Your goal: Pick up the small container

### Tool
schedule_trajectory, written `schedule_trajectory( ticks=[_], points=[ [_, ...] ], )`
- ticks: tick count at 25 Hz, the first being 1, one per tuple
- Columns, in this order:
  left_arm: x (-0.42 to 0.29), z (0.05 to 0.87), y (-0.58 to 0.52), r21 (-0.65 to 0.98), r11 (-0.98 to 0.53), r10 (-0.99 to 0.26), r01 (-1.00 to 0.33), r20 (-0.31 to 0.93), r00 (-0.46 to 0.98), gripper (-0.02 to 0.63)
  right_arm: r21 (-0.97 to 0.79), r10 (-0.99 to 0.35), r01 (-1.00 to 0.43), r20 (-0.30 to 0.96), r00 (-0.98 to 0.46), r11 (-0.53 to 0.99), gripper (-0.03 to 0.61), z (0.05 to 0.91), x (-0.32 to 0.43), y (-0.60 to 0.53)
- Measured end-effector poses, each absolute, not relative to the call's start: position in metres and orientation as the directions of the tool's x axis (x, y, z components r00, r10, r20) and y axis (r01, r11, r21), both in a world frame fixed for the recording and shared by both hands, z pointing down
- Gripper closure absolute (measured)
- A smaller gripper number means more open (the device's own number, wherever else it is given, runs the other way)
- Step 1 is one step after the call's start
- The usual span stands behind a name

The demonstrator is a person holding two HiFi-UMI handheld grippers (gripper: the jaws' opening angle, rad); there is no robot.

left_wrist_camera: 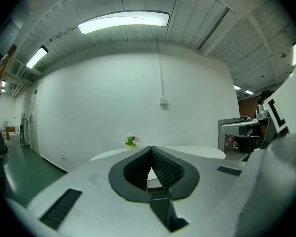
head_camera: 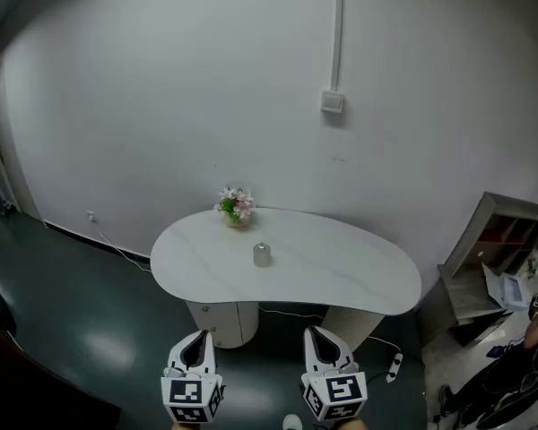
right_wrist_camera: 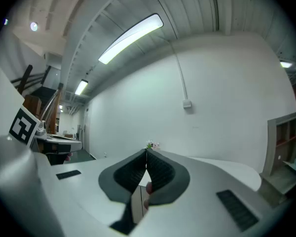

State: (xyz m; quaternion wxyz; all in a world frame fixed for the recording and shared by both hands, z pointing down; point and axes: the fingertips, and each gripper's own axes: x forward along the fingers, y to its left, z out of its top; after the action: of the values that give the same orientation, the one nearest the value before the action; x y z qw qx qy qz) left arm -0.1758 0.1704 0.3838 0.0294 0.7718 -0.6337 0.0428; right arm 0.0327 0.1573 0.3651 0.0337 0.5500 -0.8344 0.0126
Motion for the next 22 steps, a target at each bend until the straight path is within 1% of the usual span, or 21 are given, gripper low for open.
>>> schedule_trajectory(
  ticks=[12, 16, 22],
  points=[
    [-0.176, 0.387, 0.177, -0.016, -0.204, -0.973, -0.979, 0.115, 0.200, 0.603, 0.015, -0.913, -0.915, 0.076, -0.401, 0.403, 0.512, 0.368, 0.027, 0.164],
    [-0.178, 0.392, 0.180, -0.011, -0.204, -0.971, -0.979, 0.126, 0.201, 0.603, 0.031, -0.917, -0.917, 0.056, -0.395, 0.397, 0.512, 0.368, 0.026, 0.168],
    [-0.179, 0.398, 0.179, -0.005, -0.216, -0.968, -0.976, 0.133, 0.213, 0.603, 0.038, -0.920, -0.921, 0.073, -0.385, 0.388, 0.512, 0.374, 0.025, 0.167]
  ],
)
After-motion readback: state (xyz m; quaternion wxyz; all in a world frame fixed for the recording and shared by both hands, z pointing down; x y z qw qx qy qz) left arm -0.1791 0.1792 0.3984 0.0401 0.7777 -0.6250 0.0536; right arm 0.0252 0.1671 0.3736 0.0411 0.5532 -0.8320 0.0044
